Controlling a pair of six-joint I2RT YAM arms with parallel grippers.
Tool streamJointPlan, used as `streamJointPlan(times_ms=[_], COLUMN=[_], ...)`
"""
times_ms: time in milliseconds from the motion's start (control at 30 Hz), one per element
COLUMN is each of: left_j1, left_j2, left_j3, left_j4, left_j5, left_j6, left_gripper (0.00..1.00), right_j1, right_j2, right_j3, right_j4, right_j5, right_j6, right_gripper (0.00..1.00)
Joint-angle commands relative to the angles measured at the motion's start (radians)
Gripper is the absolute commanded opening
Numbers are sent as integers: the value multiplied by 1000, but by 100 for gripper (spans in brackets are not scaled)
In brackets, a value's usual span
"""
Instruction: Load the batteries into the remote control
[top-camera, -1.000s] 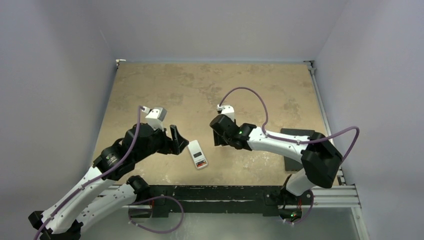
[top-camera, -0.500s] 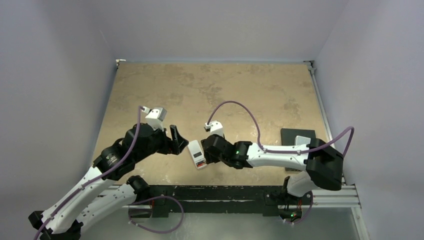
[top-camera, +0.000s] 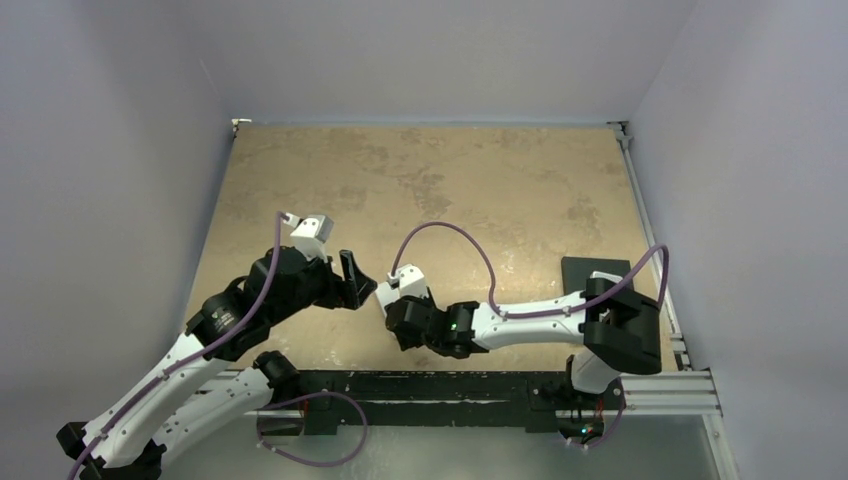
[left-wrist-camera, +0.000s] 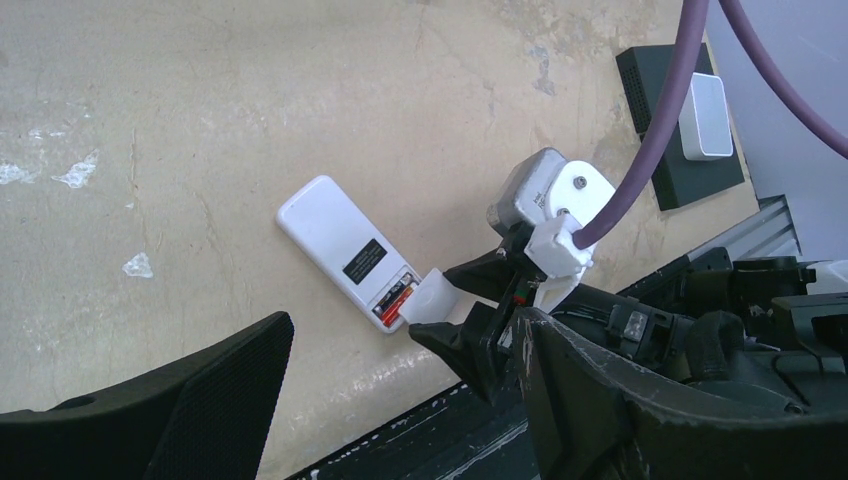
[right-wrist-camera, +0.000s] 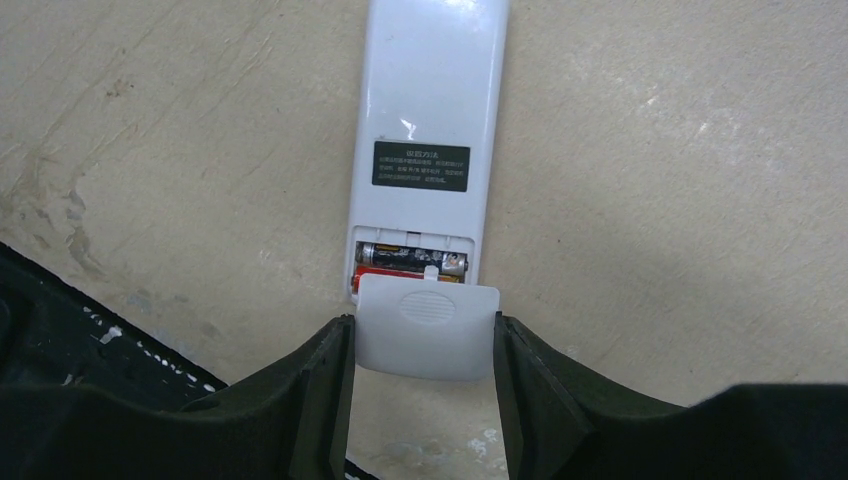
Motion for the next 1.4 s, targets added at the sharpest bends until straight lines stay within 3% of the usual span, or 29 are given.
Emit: streamJointPlan(times_ms=[0, 900, 1367], left_j1=[-4, -3, -5], left_j2=[-6, -4, -5], left_j3=[4, 3, 2], left_j4=[22, 27, 27], left_j5=[5, 10, 10], left_j6=[4, 7, 6], left_gripper=[81, 81, 81], right_j1=[9, 10, 10], right_j2=[10, 99, 97], right_j3=[44, 96, 85], right_j4=[54, 60, 50], right_j5=[36, 60, 64], right_j6=[11, -49, -44], right_gripper=[25, 35, 35])
